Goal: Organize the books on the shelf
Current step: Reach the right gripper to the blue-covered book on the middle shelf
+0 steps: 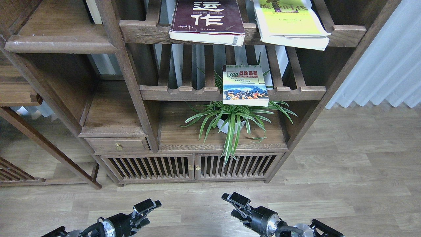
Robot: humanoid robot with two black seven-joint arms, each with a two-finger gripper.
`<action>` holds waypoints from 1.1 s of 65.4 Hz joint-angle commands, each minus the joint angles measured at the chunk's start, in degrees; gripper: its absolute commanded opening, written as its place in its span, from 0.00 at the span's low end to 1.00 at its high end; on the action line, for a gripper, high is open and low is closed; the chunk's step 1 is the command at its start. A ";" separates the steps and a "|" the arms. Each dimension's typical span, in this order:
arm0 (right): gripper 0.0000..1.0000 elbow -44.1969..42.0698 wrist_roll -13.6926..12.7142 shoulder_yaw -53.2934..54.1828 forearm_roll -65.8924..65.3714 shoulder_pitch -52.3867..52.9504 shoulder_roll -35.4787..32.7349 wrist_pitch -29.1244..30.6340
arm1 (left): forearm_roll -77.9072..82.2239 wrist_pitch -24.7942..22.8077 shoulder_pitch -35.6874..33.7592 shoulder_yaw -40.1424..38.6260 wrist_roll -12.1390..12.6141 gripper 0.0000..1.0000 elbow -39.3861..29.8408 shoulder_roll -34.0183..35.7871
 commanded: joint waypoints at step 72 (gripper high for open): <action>0.99 10.14 3.97 14.24 0.25 11.62 0.00 0.55 | -0.70 0.00 2.26 -0.08 -0.67 1.00 2.81 1.17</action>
